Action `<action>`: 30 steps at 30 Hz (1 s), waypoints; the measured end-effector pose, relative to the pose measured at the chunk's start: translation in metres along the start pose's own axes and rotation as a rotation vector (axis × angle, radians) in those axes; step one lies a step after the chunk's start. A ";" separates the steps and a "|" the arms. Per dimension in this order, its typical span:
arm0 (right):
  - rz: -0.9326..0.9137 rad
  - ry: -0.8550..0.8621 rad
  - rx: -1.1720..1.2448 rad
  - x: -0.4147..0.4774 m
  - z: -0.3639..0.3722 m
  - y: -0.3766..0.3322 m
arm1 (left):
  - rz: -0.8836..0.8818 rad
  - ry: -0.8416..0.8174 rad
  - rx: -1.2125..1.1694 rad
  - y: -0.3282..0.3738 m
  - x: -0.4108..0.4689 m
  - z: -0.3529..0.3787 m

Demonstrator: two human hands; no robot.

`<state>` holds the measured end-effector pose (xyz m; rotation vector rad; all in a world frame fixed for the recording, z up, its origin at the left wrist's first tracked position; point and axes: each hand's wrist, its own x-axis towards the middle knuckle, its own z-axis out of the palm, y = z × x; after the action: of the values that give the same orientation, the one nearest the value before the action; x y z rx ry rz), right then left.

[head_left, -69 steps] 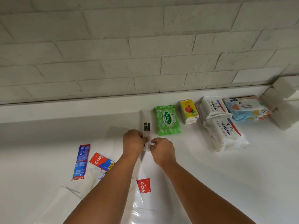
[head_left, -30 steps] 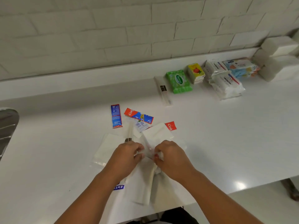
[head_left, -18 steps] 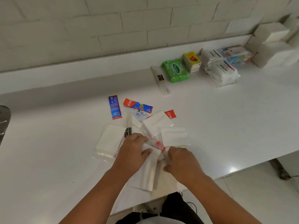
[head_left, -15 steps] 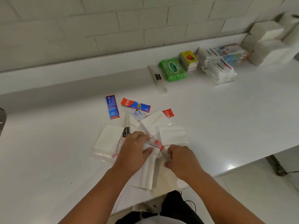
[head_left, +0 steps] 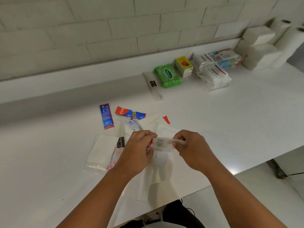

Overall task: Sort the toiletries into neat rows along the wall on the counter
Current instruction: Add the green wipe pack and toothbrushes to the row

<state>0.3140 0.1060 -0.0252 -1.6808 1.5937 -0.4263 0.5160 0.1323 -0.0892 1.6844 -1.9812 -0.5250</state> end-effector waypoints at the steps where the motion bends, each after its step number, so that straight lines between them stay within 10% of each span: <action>1: -0.009 0.011 0.021 0.003 -0.006 -0.002 | -0.012 0.000 -0.005 0.000 0.003 0.000; 18: -0.145 -0.119 0.264 0.100 -0.075 0.001 | -0.303 -0.017 -0.301 0.006 0.088 -0.056; 30: -0.097 -0.417 0.359 0.191 -0.063 0.013 | -0.540 0.464 -0.839 -0.014 0.163 -0.068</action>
<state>0.2917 -0.0934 -0.0425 -1.4575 1.0652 -0.3567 0.5465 -0.0293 -0.0239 1.5467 -0.7763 -0.8927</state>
